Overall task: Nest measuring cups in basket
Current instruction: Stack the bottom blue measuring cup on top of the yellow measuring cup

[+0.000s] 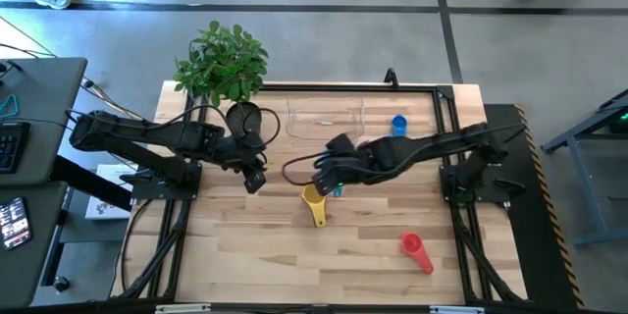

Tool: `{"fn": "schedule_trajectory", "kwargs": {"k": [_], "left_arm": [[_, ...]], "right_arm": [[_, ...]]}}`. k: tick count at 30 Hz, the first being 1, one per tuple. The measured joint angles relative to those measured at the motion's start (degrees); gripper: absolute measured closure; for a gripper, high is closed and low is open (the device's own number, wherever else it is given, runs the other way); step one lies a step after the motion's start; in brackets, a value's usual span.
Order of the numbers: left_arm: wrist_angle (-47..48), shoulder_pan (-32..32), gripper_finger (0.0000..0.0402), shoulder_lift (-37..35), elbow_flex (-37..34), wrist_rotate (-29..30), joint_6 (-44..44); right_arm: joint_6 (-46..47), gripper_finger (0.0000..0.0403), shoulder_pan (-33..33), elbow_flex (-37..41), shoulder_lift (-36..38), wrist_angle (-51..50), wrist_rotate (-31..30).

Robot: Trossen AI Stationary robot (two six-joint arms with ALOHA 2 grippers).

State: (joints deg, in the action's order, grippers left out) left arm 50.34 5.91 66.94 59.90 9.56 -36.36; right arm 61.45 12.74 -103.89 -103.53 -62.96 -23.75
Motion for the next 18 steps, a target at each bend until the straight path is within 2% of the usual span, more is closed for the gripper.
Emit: {"fn": "schedule_trajectory", "kwargs": {"k": [8, 18], "left_arm": [[3.8, 0.0, 0.0339, 0.0, 0.0, 0.0, 0.0], [6.6, 0.0, 0.0339, 0.0, 0.0, 0.0, -0.5]], "right_arm": [[-0.7, 0.0403, 0.1, -5.4, -8.3, 1.1, 5.9], [1.5, 0.0403, 0.1, -5.8, -13.3, 3.4, 8.4]]}}
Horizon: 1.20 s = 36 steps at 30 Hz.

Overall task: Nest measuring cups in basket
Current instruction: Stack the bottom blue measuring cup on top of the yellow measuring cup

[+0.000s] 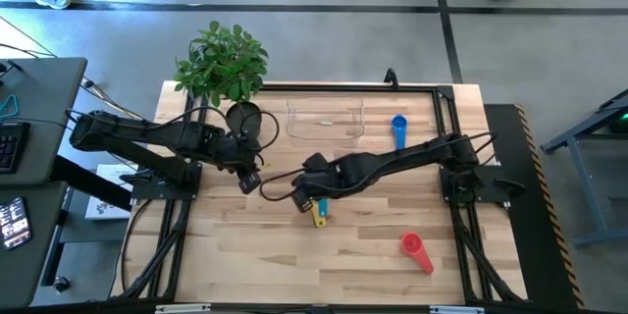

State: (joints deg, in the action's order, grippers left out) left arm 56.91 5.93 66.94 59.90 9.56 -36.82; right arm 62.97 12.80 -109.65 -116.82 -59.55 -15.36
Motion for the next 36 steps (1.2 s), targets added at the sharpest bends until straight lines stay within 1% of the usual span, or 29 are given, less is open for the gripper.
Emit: {"fn": "schedule_trajectory", "kwargs": {"k": [8, 15, 23, 29, 32, 36], "left_arm": [[1.0, 0.0, 0.0339, 0.0, 0.0, 0.0, 0.0], [1.0, 0.0, 0.0339, 0.0, 0.0, 0.0, 0.0], [1.0, 0.0, 0.0339, 0.0, 0.0, 0.0, 0.0], [1.2, 0.0, 0.0339, -0.1, 0.0, 0.0, 0.0], [1.4, 0.0, 0.0339, 0.0, 0.0, 0.0, 0.0], [1.4, 0.0, 0.0339, 0.0, 0.0, 0.0, 0.0]], "right_arm": [[0.0, 0.0403, 0.0, 0.0, -3.3, 0.7, 2.1], [-0.3, 0.0403, 0.0, 0.0, -5.0, 0.9, 2.7], [-1.4, 0.0403, 0.0, 0.2, -6.7, 2.5, 4.9], [-1.5, 0.0401, 0.0, 0.2, -7.1, 2.9, 4.9], [-1.5, 0.039, 0.0, 0.2, -7.1, 3.1, 4.8], [-1.5, 0.036, 0.0, 0.2, -7.1, 3.1, 4.3]]}}
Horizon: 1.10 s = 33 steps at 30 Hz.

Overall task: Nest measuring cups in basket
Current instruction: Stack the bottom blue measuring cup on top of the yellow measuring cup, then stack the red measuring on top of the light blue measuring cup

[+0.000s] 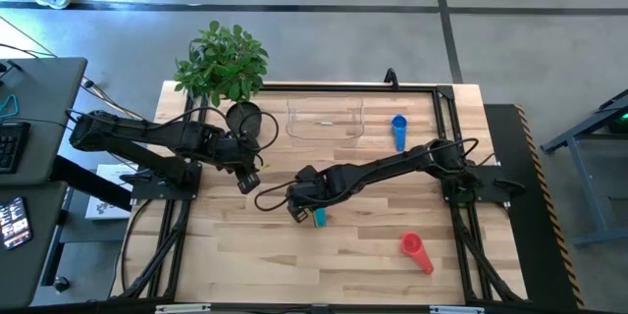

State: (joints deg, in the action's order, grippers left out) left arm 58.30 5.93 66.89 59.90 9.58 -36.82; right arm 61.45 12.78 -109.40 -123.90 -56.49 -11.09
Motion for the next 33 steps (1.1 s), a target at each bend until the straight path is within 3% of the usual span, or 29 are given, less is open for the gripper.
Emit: {"fn": "schedule_trajectory", "kwargs": {"k": [8, 22, 33], "left_arm": [[0.1, 0.0, 0.0339, 0.0, 0.0, 0.0, 0.5], [0.1, 0.0, 0.0339, 0.0, 0.0, 0.0, 0.5], [-0.1, 0.0, 0.0339, 0.0, 0.0, 0.0, 0.7]], "right_arm": [[-1.7, 0.0313, 0.0, -1.4, 0.0, -2.0, 1.9], [-9.0, 0.0312, 1.3, -11.6, 0.1, -12.5, 0.0], [-3.3, 0.0311, 5.7, -13.4, 0.5, -23.9, -2.5]]}}
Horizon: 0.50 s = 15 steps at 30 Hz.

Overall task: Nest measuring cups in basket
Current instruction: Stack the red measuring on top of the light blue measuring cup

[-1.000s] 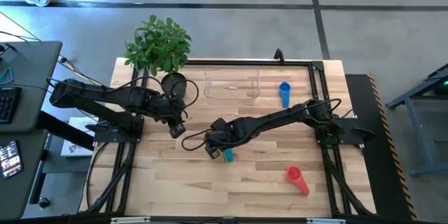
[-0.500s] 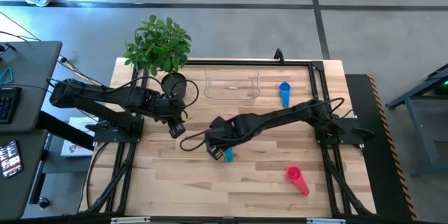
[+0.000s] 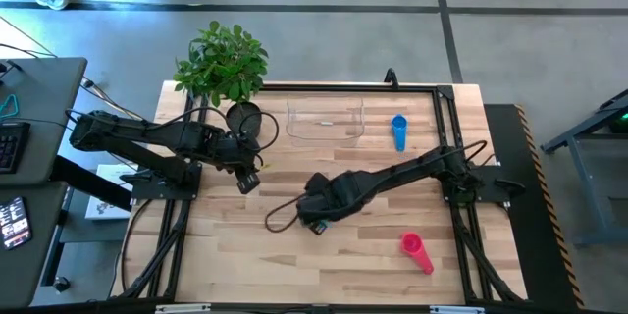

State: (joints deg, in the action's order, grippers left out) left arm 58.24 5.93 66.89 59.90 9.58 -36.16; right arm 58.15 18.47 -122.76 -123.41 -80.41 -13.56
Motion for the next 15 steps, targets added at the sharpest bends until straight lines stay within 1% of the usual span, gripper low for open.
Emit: {"fn": "schedule_trajectory", "kwargs": {"k": [8, 15], "left_arm": [[-0.1, 0.0, 0.0339, 0.0, 0.0, 0.0, 0.0], [-0.1, 0.0, 0.0339, 0.0, 0.0, 0.0, 0.0]], "right_arm": [[6.6, 0.0311, 4.9, 0.0, 0.2, -5.7, -0.3], [11.8, 0.0311, 8.8, 0.2, 0.2, -9.7, 2.6]]}}
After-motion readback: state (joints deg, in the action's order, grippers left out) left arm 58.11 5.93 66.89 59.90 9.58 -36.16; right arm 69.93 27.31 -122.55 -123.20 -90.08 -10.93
